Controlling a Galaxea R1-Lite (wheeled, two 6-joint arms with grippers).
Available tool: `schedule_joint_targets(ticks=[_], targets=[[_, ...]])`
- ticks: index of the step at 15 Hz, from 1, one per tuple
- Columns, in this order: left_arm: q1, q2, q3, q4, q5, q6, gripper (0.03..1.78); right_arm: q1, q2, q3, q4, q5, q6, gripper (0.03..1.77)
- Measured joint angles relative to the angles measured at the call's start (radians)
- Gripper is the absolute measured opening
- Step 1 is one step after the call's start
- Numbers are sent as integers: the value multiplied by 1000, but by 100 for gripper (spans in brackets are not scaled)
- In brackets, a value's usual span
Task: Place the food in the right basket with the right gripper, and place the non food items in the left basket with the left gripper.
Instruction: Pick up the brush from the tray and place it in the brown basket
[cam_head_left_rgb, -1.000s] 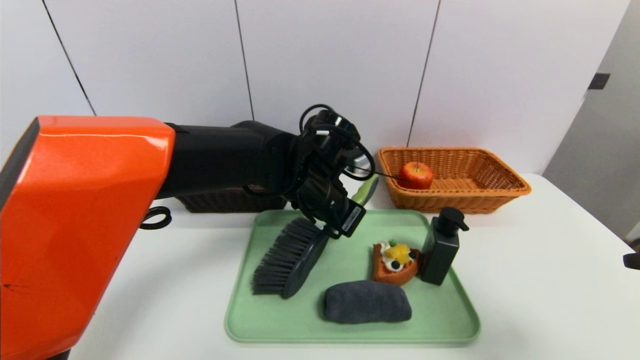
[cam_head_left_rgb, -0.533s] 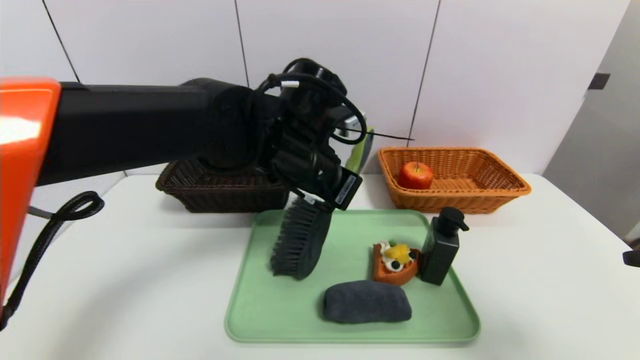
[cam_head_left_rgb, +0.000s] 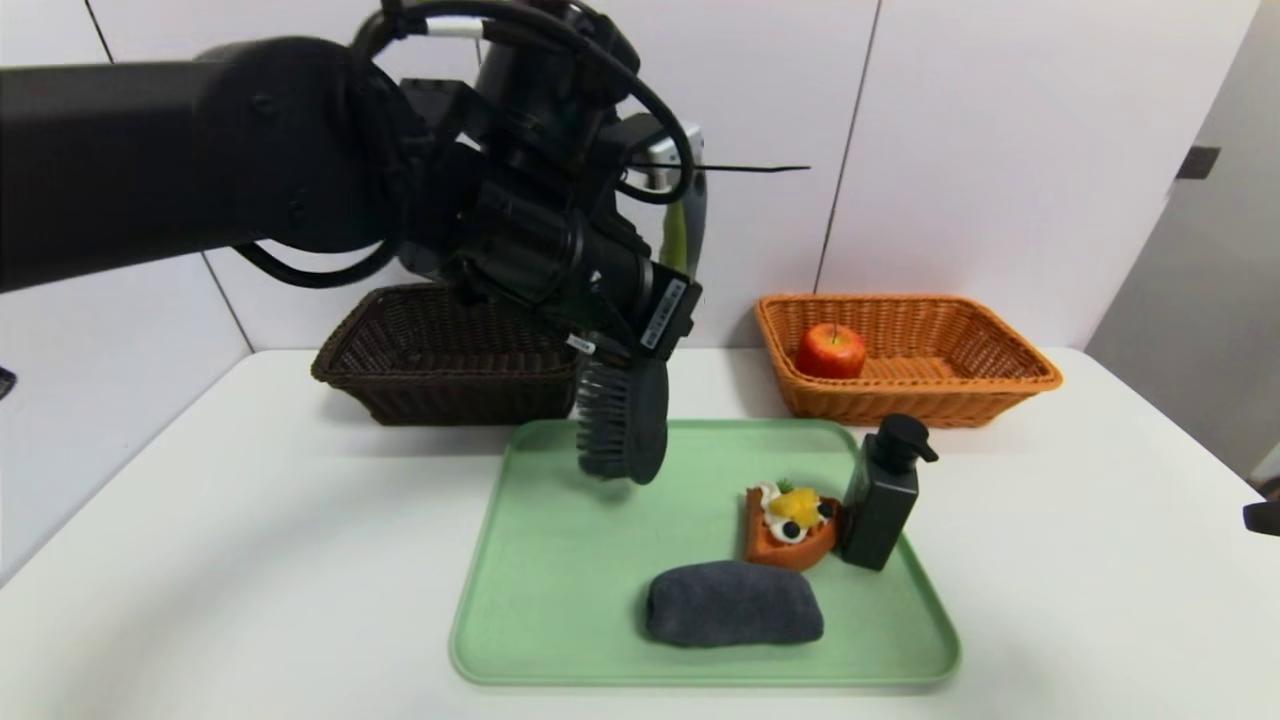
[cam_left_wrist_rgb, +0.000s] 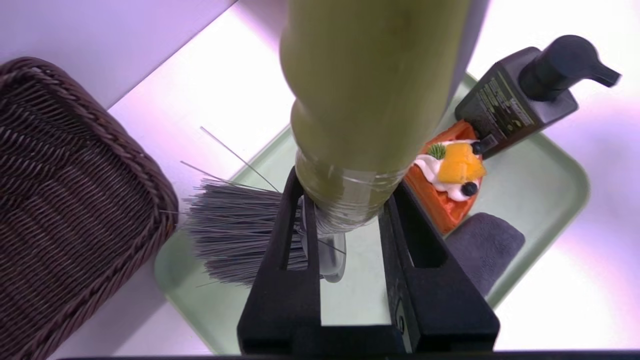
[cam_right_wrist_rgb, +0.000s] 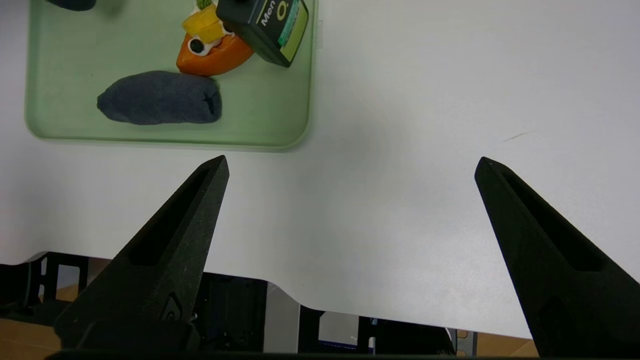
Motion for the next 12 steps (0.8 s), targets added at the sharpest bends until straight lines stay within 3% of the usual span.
schedule_joint_targets(ticks=[8, 12], targets=[[10, -114, -45, 36, 1, 4, 38, 4, -6, 0, 0, 0, 0, 170], [101, -161, -46, 34, 0, 67, 38, 4, -8, 0, 0, 6, 0, 170]])
